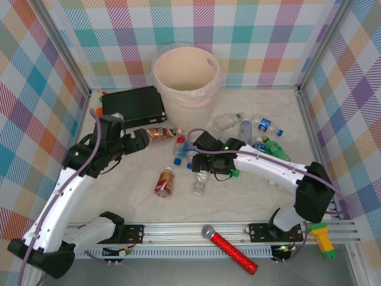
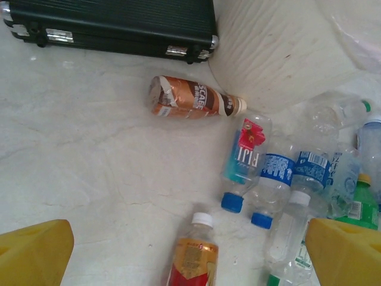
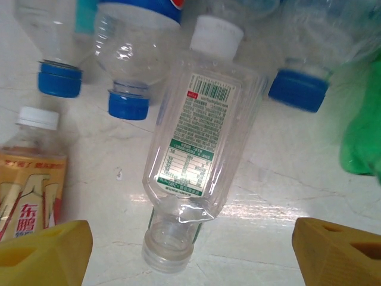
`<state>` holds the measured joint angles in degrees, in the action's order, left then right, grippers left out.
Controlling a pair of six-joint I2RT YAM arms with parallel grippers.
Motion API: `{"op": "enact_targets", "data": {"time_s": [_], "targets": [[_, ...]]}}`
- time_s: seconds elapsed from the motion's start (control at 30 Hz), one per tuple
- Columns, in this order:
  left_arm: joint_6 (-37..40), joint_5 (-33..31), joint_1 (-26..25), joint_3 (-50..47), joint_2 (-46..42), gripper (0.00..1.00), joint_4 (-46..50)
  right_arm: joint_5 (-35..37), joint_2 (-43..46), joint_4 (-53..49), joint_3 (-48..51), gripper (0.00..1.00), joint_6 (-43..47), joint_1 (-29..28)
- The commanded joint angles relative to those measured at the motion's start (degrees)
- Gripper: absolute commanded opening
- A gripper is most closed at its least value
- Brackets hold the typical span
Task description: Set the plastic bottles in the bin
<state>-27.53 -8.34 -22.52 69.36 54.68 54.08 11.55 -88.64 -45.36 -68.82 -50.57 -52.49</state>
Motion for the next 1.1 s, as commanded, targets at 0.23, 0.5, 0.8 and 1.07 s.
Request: {"op": "enact_targets", "data": {"time_s": [0.23,0.5,0.8,1.07], "targets": [[2.13,-3.31,-0.24,-3.27,-7.51,1.00,5.11,1.63,-11.59,-2.67,-5.63,0.82,-9.85,-0.51],[0.97,-3.71,-0.28,-4.63,-11.18,1.00,7.23,3.01,-17.08,-1.55,-7.04,0.78,-10.62,-0.51],[0.36,-3.80,-0.24,-3.55,-11.87,1.00,9.64,5.05,-22.13,-1.95,-10.33,0.70,-8.55,-0.51],[0.66,-3.53,-0.24,-2.75,-11.16,1.00,8.12,6.89,-18.82,-4.03,-10.35,0.60,-6.76,-0.51]]}}
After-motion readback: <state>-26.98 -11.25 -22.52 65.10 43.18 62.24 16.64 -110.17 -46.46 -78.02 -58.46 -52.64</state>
